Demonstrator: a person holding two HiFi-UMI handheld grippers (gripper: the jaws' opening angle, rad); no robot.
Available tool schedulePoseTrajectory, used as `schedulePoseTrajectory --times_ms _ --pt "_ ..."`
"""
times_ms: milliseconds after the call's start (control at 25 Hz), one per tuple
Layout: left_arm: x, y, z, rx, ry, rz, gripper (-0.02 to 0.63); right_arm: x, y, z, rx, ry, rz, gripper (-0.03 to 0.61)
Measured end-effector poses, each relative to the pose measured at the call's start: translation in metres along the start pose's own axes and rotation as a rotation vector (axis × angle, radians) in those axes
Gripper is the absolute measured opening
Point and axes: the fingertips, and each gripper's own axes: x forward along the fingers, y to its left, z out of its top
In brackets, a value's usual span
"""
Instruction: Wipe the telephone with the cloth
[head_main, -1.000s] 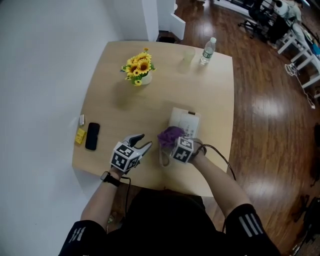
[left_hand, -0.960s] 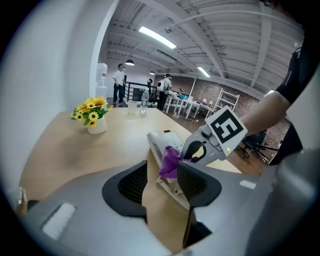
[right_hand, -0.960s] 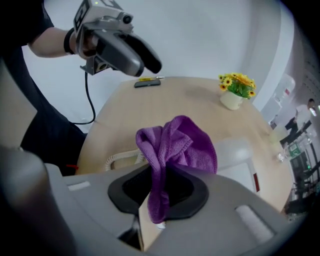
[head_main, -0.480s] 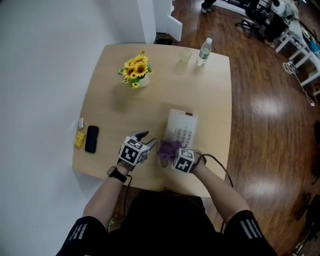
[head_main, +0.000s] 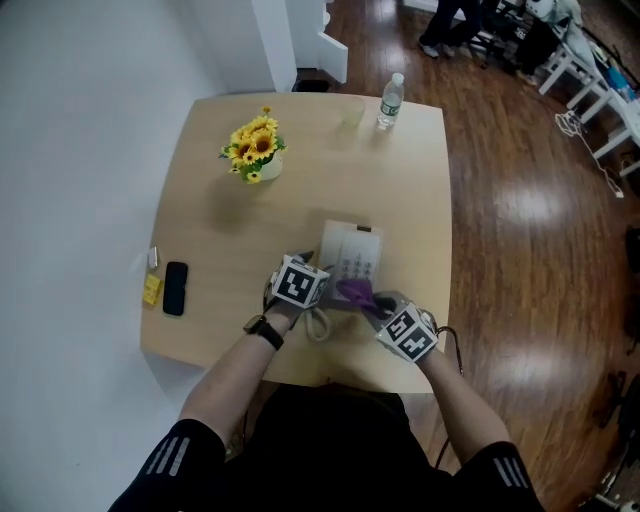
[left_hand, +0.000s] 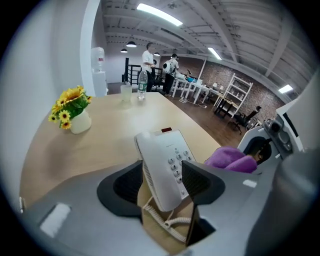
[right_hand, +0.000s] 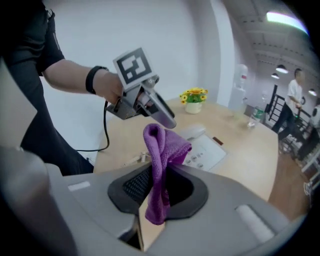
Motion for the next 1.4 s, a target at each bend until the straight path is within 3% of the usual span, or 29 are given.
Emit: schedulePoseTrajectory --times_ms 240,440,800,1080,1400 --pt "0.034 0.009 -0.001 -0.025 0.040 0.105 0.265 -0.043 -0.041 -0.011 0.137 -0.102 -0.107 0.067" --pt "0.049 0.019 -0.002 -0.109 0.025 0.175 0.273 -0.053 -0.048 -0.021 0.179 -0.130 -0.108 0.067" --pt "0.067 0.015 -0.002 -0.009 0.067 0.301 0.255 -0.053 -0.047 -0.027 0.227 -0.159 -0.062 0.067" --pt "0.069 0.017 -0.005 -0.020 0.067 0.304 0.247 -0.056 -0.055 -0.039 0.251 -0.148 -0.065 0.067" --pt "0.054 0.018 -0.005 -0.089 0.016 0.231 0.221 -0.061 -0.057 -0.035 0.284 -0.179 -0.063 0.067"
